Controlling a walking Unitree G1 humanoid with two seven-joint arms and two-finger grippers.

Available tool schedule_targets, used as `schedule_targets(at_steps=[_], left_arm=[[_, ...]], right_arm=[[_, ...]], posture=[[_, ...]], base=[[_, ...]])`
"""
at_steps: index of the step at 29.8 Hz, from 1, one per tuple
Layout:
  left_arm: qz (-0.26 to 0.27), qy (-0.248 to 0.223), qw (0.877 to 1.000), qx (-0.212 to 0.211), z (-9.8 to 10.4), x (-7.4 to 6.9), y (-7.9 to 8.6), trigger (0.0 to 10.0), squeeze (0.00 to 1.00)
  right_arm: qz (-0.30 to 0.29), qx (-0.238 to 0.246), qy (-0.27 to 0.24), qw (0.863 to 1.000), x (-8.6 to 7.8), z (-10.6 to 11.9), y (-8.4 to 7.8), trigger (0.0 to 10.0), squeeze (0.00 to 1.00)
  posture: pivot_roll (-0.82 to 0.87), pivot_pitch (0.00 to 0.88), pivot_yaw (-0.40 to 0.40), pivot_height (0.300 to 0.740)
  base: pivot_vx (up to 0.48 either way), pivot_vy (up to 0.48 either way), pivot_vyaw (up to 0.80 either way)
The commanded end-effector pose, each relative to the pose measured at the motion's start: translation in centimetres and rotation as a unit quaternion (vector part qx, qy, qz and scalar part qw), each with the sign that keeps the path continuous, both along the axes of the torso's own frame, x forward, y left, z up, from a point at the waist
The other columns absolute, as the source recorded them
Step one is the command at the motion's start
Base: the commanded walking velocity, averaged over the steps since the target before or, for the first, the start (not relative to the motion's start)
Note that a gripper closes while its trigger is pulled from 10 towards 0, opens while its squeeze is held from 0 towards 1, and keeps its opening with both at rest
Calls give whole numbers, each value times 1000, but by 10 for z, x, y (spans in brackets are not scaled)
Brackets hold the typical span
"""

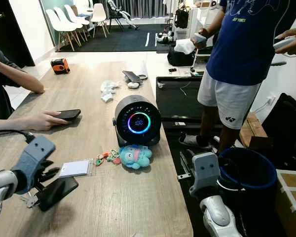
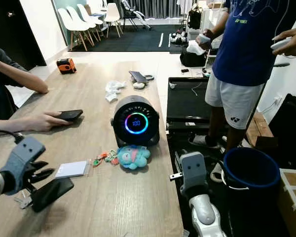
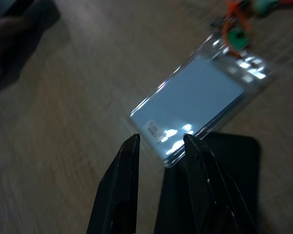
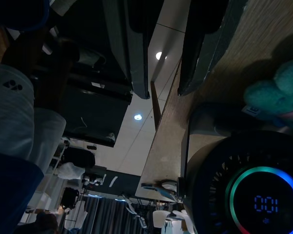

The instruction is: Hang keys on a hook

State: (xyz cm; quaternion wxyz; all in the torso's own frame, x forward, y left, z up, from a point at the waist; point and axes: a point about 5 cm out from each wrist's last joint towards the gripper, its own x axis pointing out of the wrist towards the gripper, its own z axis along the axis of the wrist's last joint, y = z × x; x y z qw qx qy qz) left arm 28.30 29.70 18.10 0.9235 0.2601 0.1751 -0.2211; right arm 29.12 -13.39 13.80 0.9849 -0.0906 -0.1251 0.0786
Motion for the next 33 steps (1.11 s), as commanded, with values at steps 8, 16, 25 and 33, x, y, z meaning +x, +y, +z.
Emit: schedule_targets(at_steps=[8, 16, 25, 33], left_arm=[[-123, -11, 989, 76, 14, 10, -35, 10000, 0], [-257, -37, 963, 69, 14, 11, -101, 10000, 0], [-337, -34, 932, 132, 15, 22, -111, 10000, 0], [-285, -51, 949, 122, 25, 16, -97, 10000, 0]], right_arm=[[-2, -1, 8, 1000, 0, -3, -1, 10000, 0], [-8, 1, 5, 1000, -1, -2, -2, 10000, 0], [-16, 4, 5, 1000, -4, -4, -3, 10000, 0], [-36, 10, 7, 999, -10, -8, -5, 10000, 0]], posture=[[18, 120, 76, 740], [13, 119, 83, 740], [9, 122, 119, 740], [-1, 125, 153, 740]], base=[[0, 0, 0], [0, 0, 0], [0, 0, 0], [0, 0, 0]])
